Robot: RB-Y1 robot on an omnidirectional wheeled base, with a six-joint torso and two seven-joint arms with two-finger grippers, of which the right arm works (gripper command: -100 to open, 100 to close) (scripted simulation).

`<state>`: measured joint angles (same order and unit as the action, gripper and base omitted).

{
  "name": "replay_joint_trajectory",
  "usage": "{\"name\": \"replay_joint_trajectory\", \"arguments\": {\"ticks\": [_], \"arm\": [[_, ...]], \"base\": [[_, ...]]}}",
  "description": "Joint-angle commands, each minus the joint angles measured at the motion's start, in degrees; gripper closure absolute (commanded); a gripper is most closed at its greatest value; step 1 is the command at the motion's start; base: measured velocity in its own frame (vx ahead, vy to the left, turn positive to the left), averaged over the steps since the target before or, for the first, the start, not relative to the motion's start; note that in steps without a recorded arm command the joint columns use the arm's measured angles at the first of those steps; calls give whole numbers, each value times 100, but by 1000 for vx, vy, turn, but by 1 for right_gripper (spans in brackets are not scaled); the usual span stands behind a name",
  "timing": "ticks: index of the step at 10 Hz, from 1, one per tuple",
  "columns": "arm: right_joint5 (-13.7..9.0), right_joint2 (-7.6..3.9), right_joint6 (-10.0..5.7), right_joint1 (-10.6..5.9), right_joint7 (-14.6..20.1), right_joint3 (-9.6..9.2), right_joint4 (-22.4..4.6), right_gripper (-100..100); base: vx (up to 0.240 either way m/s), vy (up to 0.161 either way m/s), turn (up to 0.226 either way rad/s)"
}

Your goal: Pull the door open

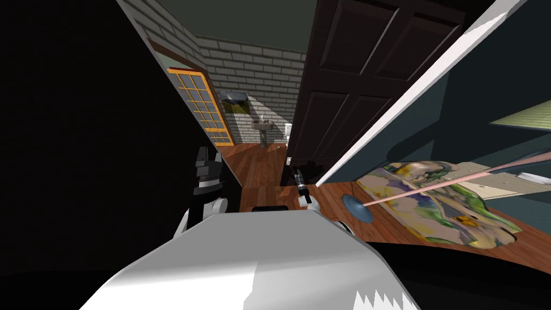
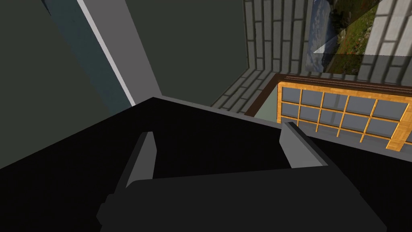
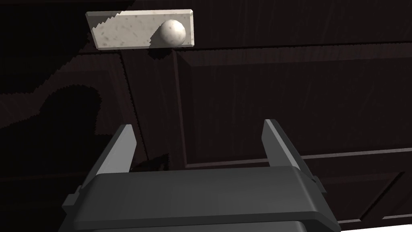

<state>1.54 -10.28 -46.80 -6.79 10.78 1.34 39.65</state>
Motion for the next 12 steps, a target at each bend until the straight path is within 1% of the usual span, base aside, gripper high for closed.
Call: {"name": "replay_joint_trajectory", "arguments": {"ticks": [1, 7, 8, 9, 10, 12], "arm": [[0, -10, -76, -102, 16, 2, -237, -100], [7, -38, -233, -342, 86, -5, -854, -100], [7, -29, -220, -317, 72, -3, -795, -100], [-20, -88, -257, -299, 110, 30, -835, -100], [-30, -110, -268, -291, 124, 43, -845, -100], [-77, -218, -323, -249, 191, 104, -894, -100]], "base": [[115, 7, 21], [89, 11, 28], [40, 6, 5], [112, 22, 104], [164, 27, 88], [177, 28, 101]]}}
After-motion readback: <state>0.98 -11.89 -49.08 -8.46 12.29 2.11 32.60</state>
